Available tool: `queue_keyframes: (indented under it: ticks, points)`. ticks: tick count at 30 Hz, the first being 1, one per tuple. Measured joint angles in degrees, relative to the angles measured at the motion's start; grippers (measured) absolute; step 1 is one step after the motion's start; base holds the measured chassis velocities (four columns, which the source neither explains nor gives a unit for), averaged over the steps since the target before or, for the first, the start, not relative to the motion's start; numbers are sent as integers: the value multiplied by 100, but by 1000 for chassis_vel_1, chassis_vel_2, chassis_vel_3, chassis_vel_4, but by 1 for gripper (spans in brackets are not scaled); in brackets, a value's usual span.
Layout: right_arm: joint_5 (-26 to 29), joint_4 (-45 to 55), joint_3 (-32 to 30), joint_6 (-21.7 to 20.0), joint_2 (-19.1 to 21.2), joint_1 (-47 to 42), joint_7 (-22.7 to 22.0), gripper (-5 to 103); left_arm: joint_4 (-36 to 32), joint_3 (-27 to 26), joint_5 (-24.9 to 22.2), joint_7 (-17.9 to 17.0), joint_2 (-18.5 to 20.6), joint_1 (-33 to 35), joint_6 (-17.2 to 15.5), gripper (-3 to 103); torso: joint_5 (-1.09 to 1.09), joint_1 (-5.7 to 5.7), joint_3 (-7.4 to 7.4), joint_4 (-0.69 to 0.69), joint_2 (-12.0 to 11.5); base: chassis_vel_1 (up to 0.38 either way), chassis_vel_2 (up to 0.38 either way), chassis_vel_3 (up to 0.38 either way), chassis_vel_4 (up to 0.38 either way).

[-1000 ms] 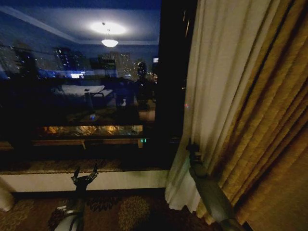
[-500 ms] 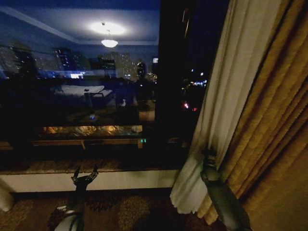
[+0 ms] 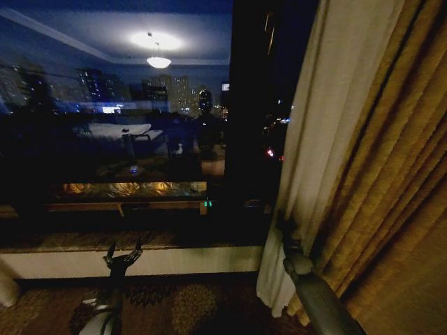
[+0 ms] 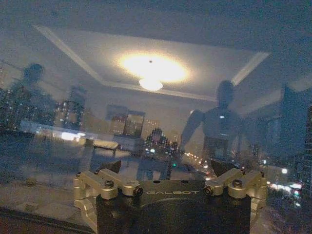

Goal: Open the curtains by pulling them apart, changing their state from closed to fully open.

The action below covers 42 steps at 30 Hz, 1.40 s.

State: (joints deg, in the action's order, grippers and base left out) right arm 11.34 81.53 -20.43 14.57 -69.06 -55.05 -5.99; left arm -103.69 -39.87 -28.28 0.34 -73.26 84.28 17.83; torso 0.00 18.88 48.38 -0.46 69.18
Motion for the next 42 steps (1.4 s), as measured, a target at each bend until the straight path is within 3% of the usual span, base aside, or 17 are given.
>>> queue_keyframes:
  ticks: [4,6,10,13,15,18,42]
  points:
    - [98,480,126,6,23,-271,295,51,0,1,0,0,0,0,0,100,-1,0,0,0,0,0,0,0,0]
    - [197,754,206,35,61,-439,432,61,0,1,0,0,0,0,-1,100,-2,0,-1,-1,1,0,0,0,0]
    - [405,1036,278,-19,97,-618,464,72,0,1,0,0,0,0,0,100,-1,0,-1,0,0,0,0,0,0]
    - [436,1103,284,-50,151,-720,473,88,0,1,0,0,0,0,-1,100,-1,0,-1,-1,0,0,0,0,0]
    - [445,1104,284,-52,162,-732,473,88,0,1,0,0,0,0,-1,100,-1,0,-1,-1,0,0,0,0,0]
    - [489,1104,262,-78,174,-750,466,99,0,1,0,0,0,0,-1,100,0,0,-1,-1,1,0,0,0,0]
    - [489,1077,236,-105,169,-734,425,100,0,1,0,0,0,0,-1,100,0,0,-1,-1,0,2,2,-2,-3]
